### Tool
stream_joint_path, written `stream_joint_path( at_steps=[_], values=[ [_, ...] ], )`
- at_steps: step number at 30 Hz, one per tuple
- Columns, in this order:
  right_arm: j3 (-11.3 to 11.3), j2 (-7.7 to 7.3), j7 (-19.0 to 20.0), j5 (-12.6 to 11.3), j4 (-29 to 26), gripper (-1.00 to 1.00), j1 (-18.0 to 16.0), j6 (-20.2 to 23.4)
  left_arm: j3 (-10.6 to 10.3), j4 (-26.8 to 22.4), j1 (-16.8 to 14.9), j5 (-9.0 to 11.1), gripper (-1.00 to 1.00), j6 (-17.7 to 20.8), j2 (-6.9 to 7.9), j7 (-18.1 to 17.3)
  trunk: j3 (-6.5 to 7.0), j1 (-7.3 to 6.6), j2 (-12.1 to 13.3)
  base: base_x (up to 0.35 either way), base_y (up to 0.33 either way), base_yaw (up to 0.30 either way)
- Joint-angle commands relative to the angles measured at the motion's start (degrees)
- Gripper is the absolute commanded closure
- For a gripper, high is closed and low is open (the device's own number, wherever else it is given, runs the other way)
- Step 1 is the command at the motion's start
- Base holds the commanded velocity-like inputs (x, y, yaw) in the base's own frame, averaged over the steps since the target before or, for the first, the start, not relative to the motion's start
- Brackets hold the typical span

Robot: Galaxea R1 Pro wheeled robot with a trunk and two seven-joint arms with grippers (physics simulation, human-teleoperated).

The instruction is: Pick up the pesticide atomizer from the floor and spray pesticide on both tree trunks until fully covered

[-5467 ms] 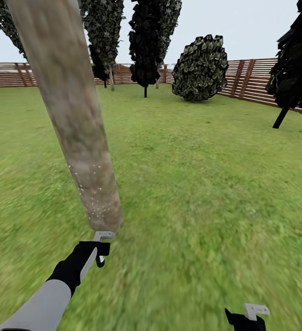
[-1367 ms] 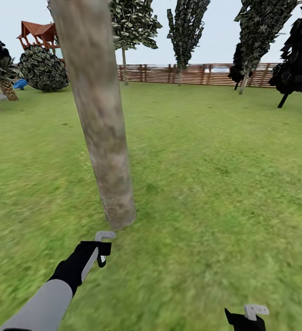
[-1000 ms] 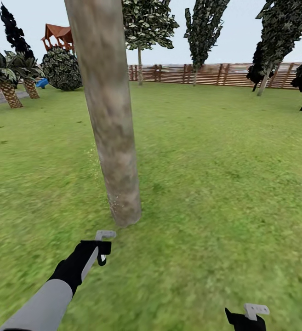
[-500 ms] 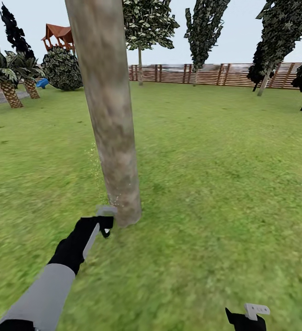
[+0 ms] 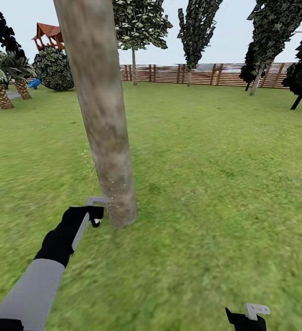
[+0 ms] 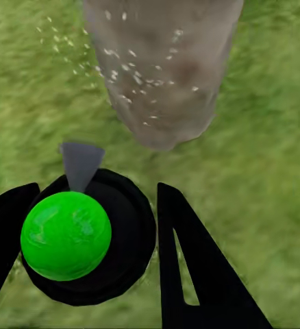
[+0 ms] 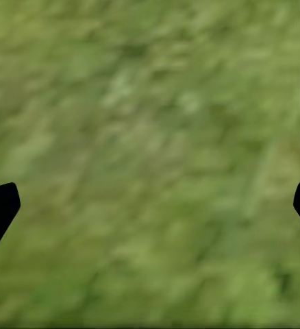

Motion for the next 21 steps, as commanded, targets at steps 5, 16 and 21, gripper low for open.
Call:
stream_joint_path(
  at_steps=[5, 16, 21],
  values=[
    [0.0, 0.02, 0.0, 0.0, 0.0, -1.00, 0.0, 0.0, -0.2, -0.2, 0.3, 1.0, 1.00, 0.1, 3.78, -0.2, 0.00, 0.00, 0.0, 0.000, 0.000, -0.005],
    [0.0, 0.03, 0.0, 0.0, 0.0, -1.00, 0.0, 0.0, -1.7, -1.8, -0.7, 0.8, 1.00, 4.3, 3.51, -0.2, 0.00, 0.00, 0.0, 0.000, 0.000, 0.000],
    [0.0, 0.04, 0.0, 0.0, 0.1, -1.00, 0.0, 0.0, -1.6, -2.6, -1.9, 1.5, 1.00, 5.1, 5.99, -0.5, 0.00, 0.00, 0.0, 0.000, 0.000, 0.000]
  ],
)
